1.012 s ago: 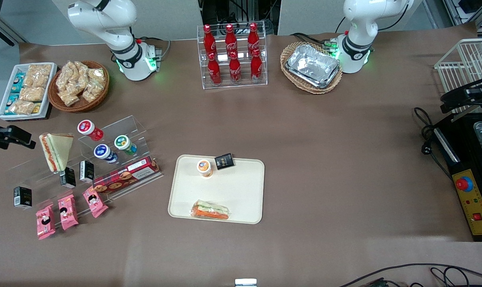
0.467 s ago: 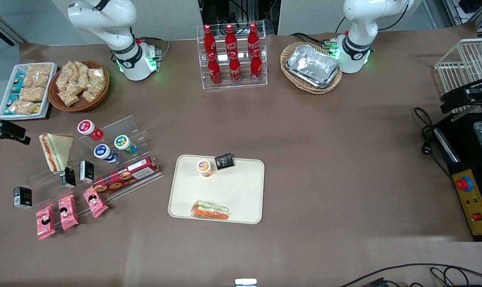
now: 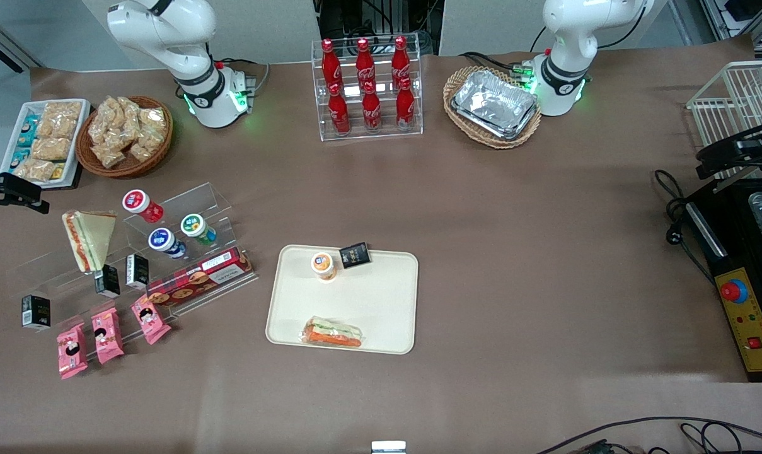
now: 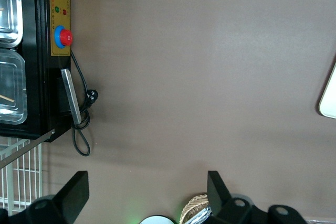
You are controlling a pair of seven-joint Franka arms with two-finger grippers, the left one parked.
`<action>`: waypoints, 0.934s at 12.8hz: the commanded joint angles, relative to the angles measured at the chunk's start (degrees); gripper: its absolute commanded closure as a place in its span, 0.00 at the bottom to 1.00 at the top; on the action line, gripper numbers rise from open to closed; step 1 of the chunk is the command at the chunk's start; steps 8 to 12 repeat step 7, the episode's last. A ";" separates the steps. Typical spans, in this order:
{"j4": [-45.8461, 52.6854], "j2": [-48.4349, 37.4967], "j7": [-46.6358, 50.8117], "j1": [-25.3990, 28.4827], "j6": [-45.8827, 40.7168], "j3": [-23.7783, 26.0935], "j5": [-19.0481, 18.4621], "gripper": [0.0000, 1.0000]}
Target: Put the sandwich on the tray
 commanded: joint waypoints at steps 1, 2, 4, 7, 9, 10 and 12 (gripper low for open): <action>-1.70 -1.76 0.07 -0.29 -0.11 0.26 -0.88 0.00; -1.69 -1.76 0.00 -0.29 -0.29 0.26 -1.06 0.00; -1.61 -1.76 -0.27 -0.38 -0.38 0.26 -1.06 0.00; -1.52 -1.32 -0.10 -0.29 -0.29 0.26 -1.15 0.00; -1.52 -1.32 -0.10 -0.29 -0.29 0.26 -1.15 0.00; -1.52 -1.32 -0.10 -0.29 -0.29 0.26 -1.15 0.00; -1.52 -1.32 -0.10 -0.29 -0.29 0.26 -1.15 0.00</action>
